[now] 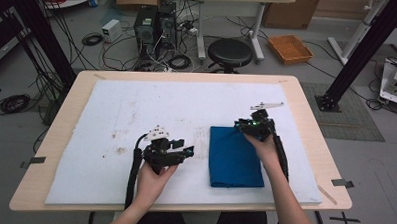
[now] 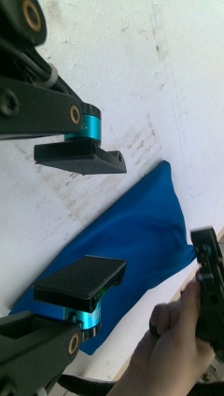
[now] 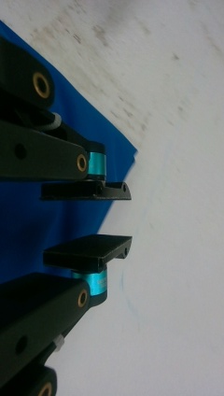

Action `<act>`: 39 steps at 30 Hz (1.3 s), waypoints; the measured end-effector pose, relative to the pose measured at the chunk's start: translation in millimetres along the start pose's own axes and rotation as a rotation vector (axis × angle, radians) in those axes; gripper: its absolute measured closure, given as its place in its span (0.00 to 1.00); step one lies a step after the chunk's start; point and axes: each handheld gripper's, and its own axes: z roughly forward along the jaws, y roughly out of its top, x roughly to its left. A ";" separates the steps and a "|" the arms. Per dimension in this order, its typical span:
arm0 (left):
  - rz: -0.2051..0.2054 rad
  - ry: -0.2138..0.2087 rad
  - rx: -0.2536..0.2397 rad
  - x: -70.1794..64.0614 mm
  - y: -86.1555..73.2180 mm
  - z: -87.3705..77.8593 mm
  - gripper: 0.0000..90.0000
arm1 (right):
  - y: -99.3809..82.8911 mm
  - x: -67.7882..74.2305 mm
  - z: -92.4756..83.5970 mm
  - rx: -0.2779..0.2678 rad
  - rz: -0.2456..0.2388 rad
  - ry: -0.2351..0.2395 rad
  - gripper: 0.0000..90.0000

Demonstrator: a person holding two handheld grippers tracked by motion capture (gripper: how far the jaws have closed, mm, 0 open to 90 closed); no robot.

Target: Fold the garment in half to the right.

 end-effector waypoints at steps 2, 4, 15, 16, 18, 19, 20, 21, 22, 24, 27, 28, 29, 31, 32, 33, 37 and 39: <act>-0.006 0.000 -0.001 0.1 -0.9 -0.9 0.52 | 5.0 6.8 11.9 0.031 -0.021 0.017 0.78; -0.005 0.000 0.005 0.9 -1.4 -1.0 0.52 | 8.4 11.6 22.2 0.071 -0.028 0.022 0.82; -0.007 0.001 0.004 1.4 -3.1 -2.6 0.52 | 16.3 19.5 33.6 0.026 -0.101 -0.014 0.95; -0.009 0.001 0.001 1.9 -3.3 -3.5 0.52 | 15.8 17.7 26.9 0.004 -0.087 -0.022 0.91; -0.007 0.004 -0.004 3.3 -3.6 -5.6 0.52 | 10.2 15.5 7.3 -0.024 -0.068 -0.037 0.87; -0.008 0.005 -0.008 4.4 -3.9 -6.6 0.52 | 5.0 14.8 -5.1 -0.040 -0.055 -0.044 0.84; -0.007 0.005 -0.008 5.3 -4.2 -7.7 0.52 | -2.0 13.9 -18.3 -0.059 -0.041 -0.049 0.84; -0.009 0.009 -0.009 5.7 -4.4 -8.9 0.52 | -10.3 13.1 -32.2 -0.071 -0.031 -0.052 0.83; -0.011 0.008 -0.013 6.2 -4.9 -10.5 0.52 | -20.2 12.7 -46.1 -0.090 -0.029 -0.065 0.82; -0.013 0.010 -0.020 6.6 -5.1 -13.7 0.51 | -43.3 12.0 -70.9 -0.124 0.001 -0.082 0.79; 0.007 0.021 -0.028 5.1 -6.0 -20.0 0.51 | -82.6 15.0 -100.0 -0.138 0.055 -0.089 0.76; 0.012 0.026 -0.034 4.4 -6.8 -21.9 0.51 | -95.9 16.6 -106.9 -0.139 0.078 -0.083 0.75; 0.019 0.027 -0.036 4.2 -7.6 -24.0 0.51 | -108.7 18.6 -112.6 -0.136 0.098 -0.080 0.74; 0.028 0.033 -0.040 3.3 -9.4 -28.2 0.51 | -132.4 23.3 -119.9 -0.139 0.140 -0.054 0.73; 0.034 0.038 -0.042 2.8 -10.4 -29.9 0.51 | -141.6 26.3 -121.2 -0.128 0.152 -0.050 0.71; 0.037 0.041 -0.042 2.6 -11.4 -31.9 0.51 | -149.1 29.5 -122.3 -0.116 0.164 -0.046 0.71; 0.039 0.049 -0.059 3.8 -15.1 -39.0 0.51 | -162.4 38.9 -119.4 -0.096 0.164 -0.022 0.71; 0.033 0.052 -0.066 5.7 -15.8 -41.9 0.51 | -162.4 41.2 -115.4 -0.066 0.141 -0.022 0.82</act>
